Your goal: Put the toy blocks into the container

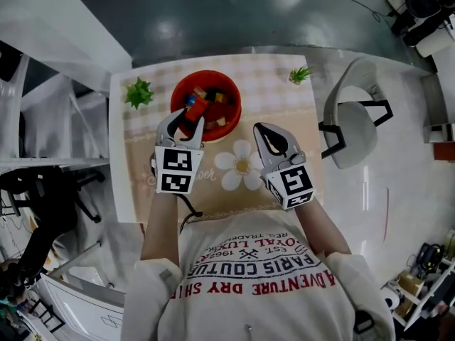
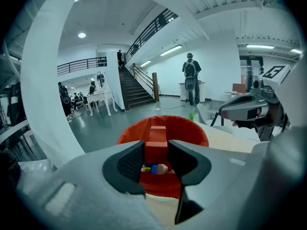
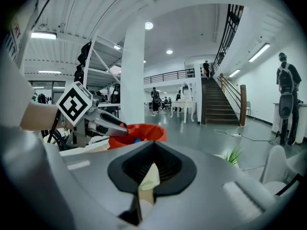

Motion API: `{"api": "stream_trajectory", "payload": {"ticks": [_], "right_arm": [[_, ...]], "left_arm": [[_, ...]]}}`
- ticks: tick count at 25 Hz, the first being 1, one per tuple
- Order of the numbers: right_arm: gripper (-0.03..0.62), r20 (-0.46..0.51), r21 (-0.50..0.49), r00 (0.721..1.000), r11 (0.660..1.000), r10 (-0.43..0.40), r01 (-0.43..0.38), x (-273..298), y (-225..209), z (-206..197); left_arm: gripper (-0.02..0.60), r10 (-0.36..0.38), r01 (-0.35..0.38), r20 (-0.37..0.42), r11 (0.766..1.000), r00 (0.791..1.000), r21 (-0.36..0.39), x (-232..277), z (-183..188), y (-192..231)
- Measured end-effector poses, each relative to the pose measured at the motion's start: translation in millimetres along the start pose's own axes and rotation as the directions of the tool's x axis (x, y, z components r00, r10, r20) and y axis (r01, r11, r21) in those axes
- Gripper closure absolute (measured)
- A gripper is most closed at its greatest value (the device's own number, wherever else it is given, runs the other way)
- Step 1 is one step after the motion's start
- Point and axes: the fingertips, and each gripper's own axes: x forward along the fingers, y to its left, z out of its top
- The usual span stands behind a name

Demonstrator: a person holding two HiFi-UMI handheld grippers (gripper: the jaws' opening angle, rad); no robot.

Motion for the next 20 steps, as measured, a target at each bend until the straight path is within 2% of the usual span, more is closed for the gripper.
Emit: {"api": "stream_trajectory", "payload": {"ticks": [1,3,5,9,14,15,17,20], "right_arm": [[0.592,0.001,-0.001,1.0,1.0,-0.001,0.001,-0.3,-0.1,0.5],[0.592,0.004,-0.004,1.0,1.0,-0.003,0.003,-1.1,0.2,1.7],[0.592,0.007,-0.006,1.0,1.0,-0.004,0.004,-1.7,0.9,3.4],[0.592,0.018,-0.011,1.0,1.0,-0.002,0.002,-3.5,5.1,8.2],[0.592,0.063,-0.027,0.998,1.0,0.008,-0.007,-9.5,15.7,20.9],[0.592,0.075,-0.03,0.997,1.0,0.011,-0.008,-10.8,17.7,25.2],[0.592,0.104,-0.036,0.995,0.999,0.013,-0.009,-13.9,21.3,34.9],[0.592,0.146,-0.052,0.989,0.998,0.025,-0.018,-18.4,27.5,51.0]], "left_arm": [[0.421,0.005,-0.005,-0.005,1.0,1.0,-0.008,1.2,-1.7,0.4],[0.313,0.012,-0.012,0.003,1.0,1.0,-0.02,1.3,-1.0,0.8],[0.278,0.016,-0.016,0.021,1.0,1.0,-0.022,-1.3,2.3,1.1],[0.276,0.013,-0.012,0.058,1.0,0.998,-0.023,-9.6,9.6,0.7],[0.28,0.013,-0.009,0.148,0.999,0.989,-0.032,-32.1,24.4,-0.8],[0.307,0.016,-0.01,0.167,0.999,0.986,-0.035,-38.8,28.0,-0.4],[0.405,0.029,-0.019,0.206,0.999,0.978,-0.046,-54.0,35.2,2.4],[0.477,0.049,-0.03,0.258,0.996,0.965,-0.078,-76.1,43.6,7.7]]}}
